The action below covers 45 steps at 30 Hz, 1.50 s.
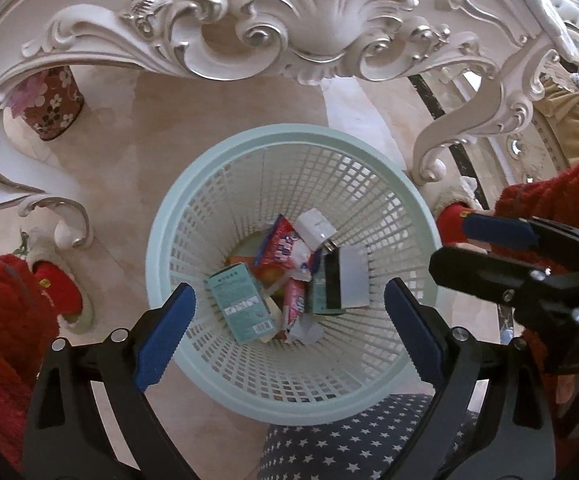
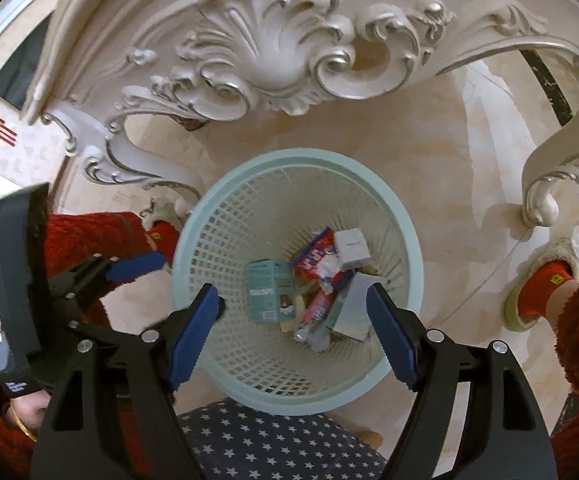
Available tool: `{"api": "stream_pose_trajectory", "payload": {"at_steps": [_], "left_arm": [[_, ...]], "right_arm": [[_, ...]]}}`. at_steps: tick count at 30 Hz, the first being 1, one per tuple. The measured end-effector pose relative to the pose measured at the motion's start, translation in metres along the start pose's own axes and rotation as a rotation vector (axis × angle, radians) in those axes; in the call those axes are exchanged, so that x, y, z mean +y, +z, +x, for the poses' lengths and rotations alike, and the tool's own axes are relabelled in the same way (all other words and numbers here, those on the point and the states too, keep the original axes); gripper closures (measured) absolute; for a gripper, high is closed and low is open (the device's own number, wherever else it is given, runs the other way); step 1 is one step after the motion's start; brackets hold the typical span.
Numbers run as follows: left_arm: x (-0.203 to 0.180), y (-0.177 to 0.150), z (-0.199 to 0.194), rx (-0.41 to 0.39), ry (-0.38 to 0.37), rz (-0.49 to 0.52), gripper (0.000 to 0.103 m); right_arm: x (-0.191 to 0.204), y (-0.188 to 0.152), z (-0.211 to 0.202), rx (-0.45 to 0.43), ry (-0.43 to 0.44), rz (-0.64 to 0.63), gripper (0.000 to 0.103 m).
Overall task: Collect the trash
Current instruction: 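Lift both open tools from the wastebasket back toward the table, then grasp the red Zhonghua box with the left tool while the right tool grasps the crumpled paper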
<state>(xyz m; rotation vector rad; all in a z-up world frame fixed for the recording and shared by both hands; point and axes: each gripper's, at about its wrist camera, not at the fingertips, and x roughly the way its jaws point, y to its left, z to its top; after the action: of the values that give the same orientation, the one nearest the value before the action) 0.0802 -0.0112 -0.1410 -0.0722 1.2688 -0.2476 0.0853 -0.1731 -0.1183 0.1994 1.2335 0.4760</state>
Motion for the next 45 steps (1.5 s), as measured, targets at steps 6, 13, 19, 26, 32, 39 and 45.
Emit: {"api": "stream_pose_trajectory", "payload": {"at_steps": [6, 13, 19, 26, 32, 39, 45], "left_arm": [[0.005, -0.001, -0.006, -0.014, -0.011, -0.028, 0.01], [0.011, -0.003, -0.038, -0.139, -0.036, -0.057, 0.01], [0.02, -0.009, -0.049, -0.146, -0.037, -0.097, 0.01], [0.004, -0.004, -0.092, -0.238, -0.015, -0.014, 0.01], [-0.026, 0.005, -0.182, -0.532, 0.071, 0.18, 0.01], [-0.029, 0.092, -0.189, -0.535, 0.061, 0.323, 0.01], [-0.03, 0.224, -0.178, -0.481, -0.01, 0.389, 0.01]], "right_arm": [[-0.006, -0.001, -0.007, -0.023, 0.022, 0.045, 0.03], [-0.012, -0.003, -0.027, -0.091, 0.015, 0.085, 0.03], [0.008, -0.006, -0.042, -0.156, -0.059, -0.013, 0.03], [0.032, -0.002, -0.071, -0.243, -0.057, -0.127, 0.03], [0.055, 0.007, -0.149, -0.454, 0.076, -0.198, 0.024], [0.036, 0.068, -0.183, -0.619, 0.064, -0.136, 0.018], [0.002, 0.162, -0.202, -0.629, -0.025, -0.118, 0.016]]}}
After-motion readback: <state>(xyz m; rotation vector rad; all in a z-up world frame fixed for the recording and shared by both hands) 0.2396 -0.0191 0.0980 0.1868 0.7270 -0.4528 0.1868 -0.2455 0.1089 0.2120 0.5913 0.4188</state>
